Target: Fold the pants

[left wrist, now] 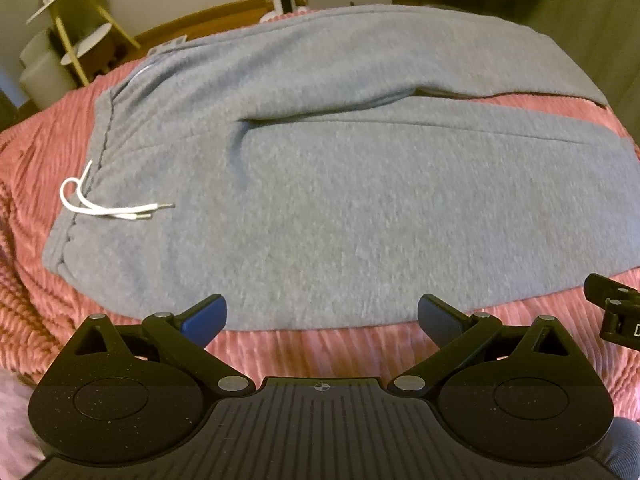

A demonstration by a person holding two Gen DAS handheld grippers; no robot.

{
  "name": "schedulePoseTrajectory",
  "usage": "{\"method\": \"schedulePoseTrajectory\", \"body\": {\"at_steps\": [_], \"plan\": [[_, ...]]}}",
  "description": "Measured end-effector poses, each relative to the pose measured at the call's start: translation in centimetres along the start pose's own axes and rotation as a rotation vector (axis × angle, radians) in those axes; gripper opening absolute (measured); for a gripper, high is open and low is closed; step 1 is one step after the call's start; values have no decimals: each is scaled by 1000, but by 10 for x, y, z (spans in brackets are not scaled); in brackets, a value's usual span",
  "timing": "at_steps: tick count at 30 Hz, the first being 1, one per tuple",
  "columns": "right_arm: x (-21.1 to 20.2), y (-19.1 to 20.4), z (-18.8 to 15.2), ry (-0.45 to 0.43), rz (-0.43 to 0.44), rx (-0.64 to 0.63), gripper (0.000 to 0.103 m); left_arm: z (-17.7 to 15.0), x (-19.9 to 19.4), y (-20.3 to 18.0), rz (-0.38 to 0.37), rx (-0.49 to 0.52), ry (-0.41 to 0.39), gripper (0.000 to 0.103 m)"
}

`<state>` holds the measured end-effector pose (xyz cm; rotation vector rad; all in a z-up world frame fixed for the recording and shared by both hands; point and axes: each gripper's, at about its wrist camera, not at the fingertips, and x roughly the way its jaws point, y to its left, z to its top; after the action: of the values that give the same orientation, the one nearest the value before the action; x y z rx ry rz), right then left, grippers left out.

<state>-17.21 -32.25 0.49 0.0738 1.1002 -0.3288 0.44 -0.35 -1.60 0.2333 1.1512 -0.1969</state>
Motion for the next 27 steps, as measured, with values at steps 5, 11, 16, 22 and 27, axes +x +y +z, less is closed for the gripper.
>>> {"method": "schedulePoseTrajectory", "body": {"at_steps": [5, 11, 16, 22, 27], "plan": [[1, -1, 0, -3, 5, 4, 103, 0, 1, 1, -1, -2, 3, 103], [4, -4, -1, 1, 11, 14, 103, -1, 4, 1, -4, -5, 9, 103], [4, -2, -1, -8, 2, 12, 103, -1, 5, 1, -5, -7, 11, 103], [3, -3, -3, -18, 6, 19, 103, -1, 6, 1, -8, -8, 14, 103], [5, -7, -4, -25, 21, 35, 103, -1, 9, 0, -12, -10, 20, 103]]}}
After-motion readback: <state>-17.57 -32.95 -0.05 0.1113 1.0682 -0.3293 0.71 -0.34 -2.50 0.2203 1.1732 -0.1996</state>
